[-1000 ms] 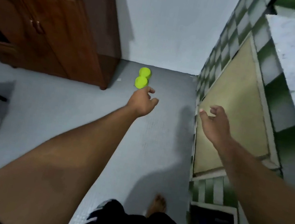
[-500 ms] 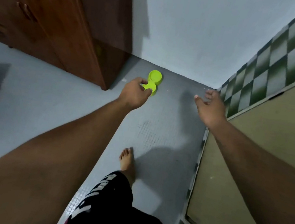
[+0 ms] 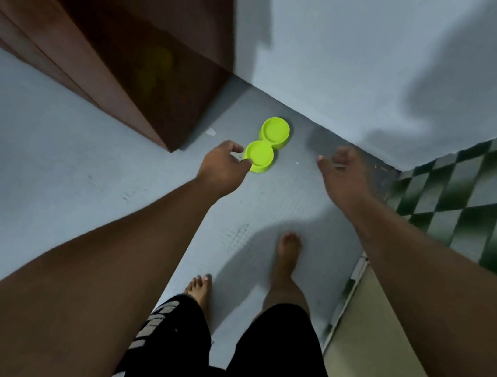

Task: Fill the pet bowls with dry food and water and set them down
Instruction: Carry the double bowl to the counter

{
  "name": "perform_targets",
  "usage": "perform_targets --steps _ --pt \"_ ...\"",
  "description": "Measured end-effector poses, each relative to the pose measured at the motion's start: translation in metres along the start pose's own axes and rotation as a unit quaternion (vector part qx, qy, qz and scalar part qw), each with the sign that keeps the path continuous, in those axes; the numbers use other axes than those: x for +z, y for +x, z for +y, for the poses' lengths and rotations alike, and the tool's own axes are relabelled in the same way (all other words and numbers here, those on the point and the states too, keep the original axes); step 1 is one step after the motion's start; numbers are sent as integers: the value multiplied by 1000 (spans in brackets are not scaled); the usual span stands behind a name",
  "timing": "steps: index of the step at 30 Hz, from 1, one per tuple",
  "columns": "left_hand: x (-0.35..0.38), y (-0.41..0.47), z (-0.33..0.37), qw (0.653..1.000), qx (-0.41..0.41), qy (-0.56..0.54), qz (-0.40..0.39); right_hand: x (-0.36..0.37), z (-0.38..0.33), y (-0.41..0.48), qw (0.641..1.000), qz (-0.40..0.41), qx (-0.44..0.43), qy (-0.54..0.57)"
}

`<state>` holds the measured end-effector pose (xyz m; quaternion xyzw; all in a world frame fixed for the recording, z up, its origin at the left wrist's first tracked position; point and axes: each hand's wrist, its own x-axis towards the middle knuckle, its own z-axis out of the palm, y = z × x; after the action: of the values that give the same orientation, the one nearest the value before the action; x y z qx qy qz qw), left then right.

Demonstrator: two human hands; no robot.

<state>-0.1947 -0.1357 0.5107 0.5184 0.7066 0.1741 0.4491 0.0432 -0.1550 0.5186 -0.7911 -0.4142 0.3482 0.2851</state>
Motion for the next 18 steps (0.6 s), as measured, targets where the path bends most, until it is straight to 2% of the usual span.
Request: perform_targets --steps 9,13,18 --pt "100 142 -19 989 -115 -86 29 60 46 165 996 -66 11 -64" --pt "151 214 -64 985 -137 -101 32 116 90 240 994 -80 4 -76" --pt "209 312 -147 982 -145 -107 48 208 148 335 996 -59 1 -71"
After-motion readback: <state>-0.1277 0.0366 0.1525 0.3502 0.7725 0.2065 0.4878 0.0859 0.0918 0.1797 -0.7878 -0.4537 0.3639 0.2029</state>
